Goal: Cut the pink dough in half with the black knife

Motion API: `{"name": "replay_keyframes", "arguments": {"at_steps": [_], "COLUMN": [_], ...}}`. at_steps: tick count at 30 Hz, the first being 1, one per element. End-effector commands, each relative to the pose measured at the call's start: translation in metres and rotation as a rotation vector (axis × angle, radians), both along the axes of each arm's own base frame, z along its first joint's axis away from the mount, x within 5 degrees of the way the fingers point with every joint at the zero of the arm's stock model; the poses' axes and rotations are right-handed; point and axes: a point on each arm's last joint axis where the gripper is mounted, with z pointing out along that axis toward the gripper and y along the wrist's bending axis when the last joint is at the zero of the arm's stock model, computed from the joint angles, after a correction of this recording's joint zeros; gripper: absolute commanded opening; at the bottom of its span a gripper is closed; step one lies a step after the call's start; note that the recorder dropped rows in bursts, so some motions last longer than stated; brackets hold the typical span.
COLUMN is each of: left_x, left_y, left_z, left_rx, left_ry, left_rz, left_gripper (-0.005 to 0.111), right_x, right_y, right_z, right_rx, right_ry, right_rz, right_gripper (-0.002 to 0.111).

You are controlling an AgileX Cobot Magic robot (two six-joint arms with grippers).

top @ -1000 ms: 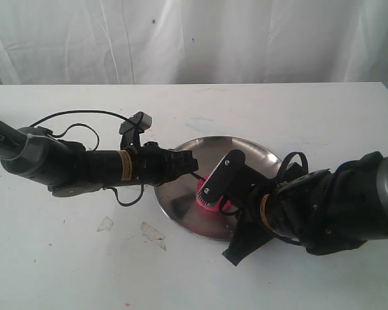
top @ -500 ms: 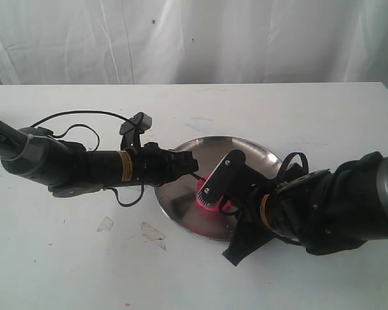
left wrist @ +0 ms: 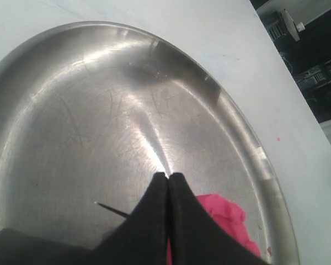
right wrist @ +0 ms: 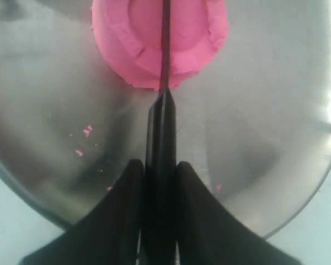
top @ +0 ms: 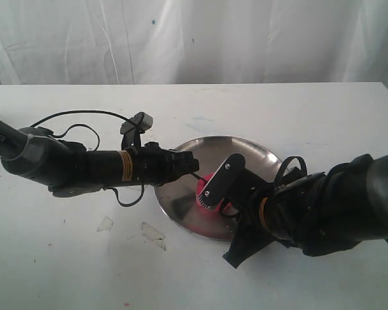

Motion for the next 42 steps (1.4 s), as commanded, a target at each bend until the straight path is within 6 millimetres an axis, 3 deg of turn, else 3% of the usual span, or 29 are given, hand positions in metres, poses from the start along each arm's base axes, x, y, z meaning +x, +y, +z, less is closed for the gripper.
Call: {"name": "replay_keyframes", "arguments": {"at_steps": [1, 18, 27, 42], "left_x": [-0.004, -0.008, -0.009, -0.007], "left_y": [0.0, -0.004, -0.004, -0.007], "left_z": [-0.012, -0.017, -0.032, -0.023], "left_rx": [0.086, 0.158, 0.166, 0.112], "left_ry": [0.018, 0.032, 0.065, 0.035], "left_rz": [-0.026, -0.039, -0.044, -0.052], "left_gripper": [0.0, 0.0, 0.0, 0.0], "right_x": [-0.001, 0.001, 0.001, 0.001], "right_y": [-0.001, 0.001, 0.002, 0.001], "right_z": [-0.004, -0.002, -0.001, -0.003], "right_rx": [0.0, 0.007, 0.008, 0.013], "right_ry": [0.017, 0.007, 0.007, 0.017], "right_rz": [-0.008, -0.006, -0.006, -0.021], "right_gripper": [0.0, 0.0, 0.0, 0.0]}}
